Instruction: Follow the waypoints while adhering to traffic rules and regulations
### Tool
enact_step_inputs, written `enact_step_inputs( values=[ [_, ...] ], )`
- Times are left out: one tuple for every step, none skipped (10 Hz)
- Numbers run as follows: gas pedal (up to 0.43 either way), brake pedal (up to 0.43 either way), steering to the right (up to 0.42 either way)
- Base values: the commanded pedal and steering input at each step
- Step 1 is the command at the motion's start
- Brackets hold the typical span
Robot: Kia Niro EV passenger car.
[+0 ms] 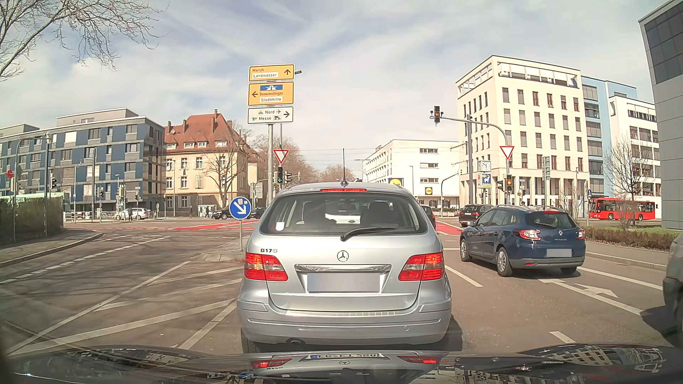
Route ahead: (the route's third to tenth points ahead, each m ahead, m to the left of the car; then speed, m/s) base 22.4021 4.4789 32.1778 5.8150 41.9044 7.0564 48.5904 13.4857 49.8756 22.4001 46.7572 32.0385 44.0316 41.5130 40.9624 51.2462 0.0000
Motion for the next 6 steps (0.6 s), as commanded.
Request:
enact_step_inputs(
  values=[
    [0.000,0.220,0.006],
    [0.000,0.250,0.006],
    [0.000,0.256,0.006],
    [0.000,0.256,0.006],
    [0.000,0.262,0.006],
    [0.000,0.256,0.006]
  ],
)
